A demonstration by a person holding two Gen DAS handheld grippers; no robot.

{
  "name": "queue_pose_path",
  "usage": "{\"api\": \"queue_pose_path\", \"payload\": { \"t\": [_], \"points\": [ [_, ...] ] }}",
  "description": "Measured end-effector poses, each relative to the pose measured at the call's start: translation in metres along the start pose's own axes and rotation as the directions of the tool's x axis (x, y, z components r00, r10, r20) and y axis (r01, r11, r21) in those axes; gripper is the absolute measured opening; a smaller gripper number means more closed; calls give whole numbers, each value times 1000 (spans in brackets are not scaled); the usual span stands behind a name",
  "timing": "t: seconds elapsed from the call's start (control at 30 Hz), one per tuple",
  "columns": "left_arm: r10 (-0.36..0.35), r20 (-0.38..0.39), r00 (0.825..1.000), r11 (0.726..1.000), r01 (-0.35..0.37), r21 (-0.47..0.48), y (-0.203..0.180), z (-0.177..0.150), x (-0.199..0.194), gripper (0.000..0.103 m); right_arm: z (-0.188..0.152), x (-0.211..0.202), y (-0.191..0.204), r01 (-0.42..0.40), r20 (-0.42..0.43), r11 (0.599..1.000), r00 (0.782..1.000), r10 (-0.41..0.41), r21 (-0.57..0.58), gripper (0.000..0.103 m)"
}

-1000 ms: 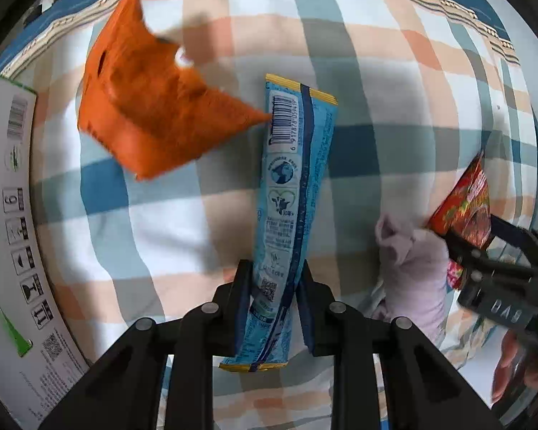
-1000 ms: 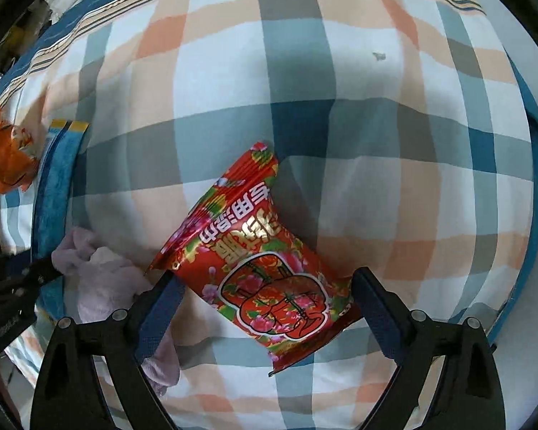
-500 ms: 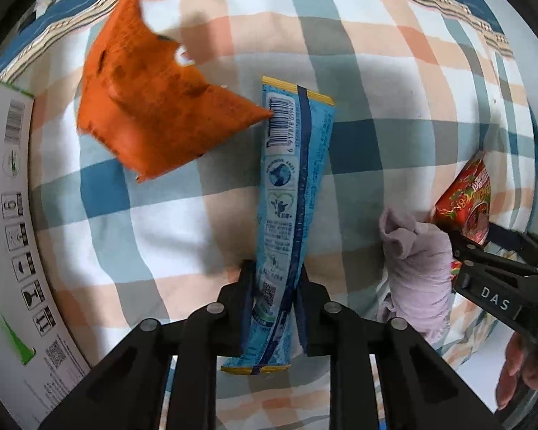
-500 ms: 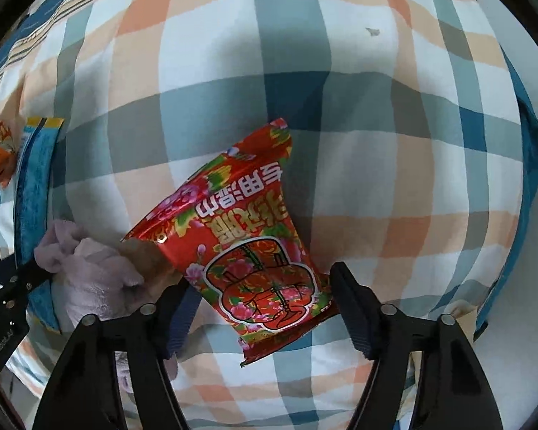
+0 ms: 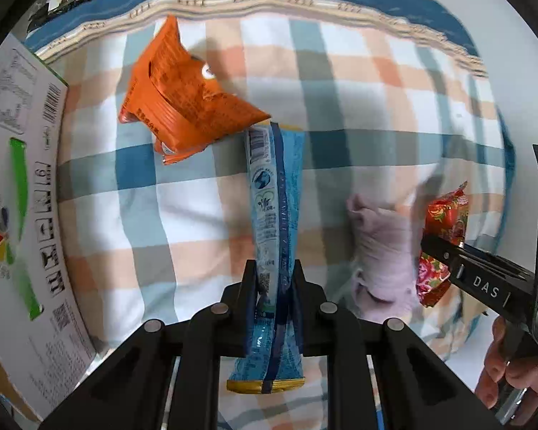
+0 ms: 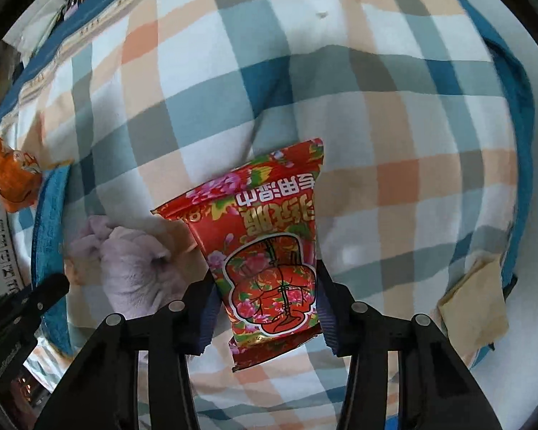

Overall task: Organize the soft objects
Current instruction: 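Lower the blue packet into the box with the left tool while the right tool releases the red bag inside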

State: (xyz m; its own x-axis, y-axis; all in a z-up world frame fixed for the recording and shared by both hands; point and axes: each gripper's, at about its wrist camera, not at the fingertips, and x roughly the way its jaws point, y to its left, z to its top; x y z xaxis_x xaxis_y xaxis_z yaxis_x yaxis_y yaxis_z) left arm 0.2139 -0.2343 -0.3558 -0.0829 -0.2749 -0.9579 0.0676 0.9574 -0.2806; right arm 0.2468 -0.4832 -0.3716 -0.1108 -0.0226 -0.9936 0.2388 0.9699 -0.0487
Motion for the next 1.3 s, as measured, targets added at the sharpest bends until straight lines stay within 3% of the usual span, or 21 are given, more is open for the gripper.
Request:
{"api": "queue_pose_path", "payload": {
  "t": [0.23,0.33,0.4,0.67,0.83,0.97,1.13,1.3],
  "points": [
    [-66,92,994,997,63,35,-7,-30,-50,14,-31,-67,14,-54,123,998,991,56,-21,49],
    [-88,146,985,995,82,48,-2,-28,-84,14,-43,-98,26,-81,174,996,981,88,-44,49],
    [-100,178,979,994,91,55,12,-13,-114,14,-59,-121,42,-103,207,993,972,113,-58,49],
    [-134,297,945,991,124,51,64,-27,-198,14,-95,-184,124,-174,279,974,937,208,-142,49],
    [-80,353,932,996,87,-6,141,-32,-240,14,-126,-207,204,-220,276,950,920,278,-221,49],
    [-1,359,933,998,26,-63,205,-30,-248,14,-143,-204,265,-266,243,928,912,330,-262,49],
    [109,323,940,990,-74,-119,281,-13,-233,14,-154,-187,331,-286,200,921,918,342,-263,49],
    [137,252,958,982,-98,-161,336,13,-201,14,-156,-155,368,-250,173,937,939,296,-244,49]
  ]
}}
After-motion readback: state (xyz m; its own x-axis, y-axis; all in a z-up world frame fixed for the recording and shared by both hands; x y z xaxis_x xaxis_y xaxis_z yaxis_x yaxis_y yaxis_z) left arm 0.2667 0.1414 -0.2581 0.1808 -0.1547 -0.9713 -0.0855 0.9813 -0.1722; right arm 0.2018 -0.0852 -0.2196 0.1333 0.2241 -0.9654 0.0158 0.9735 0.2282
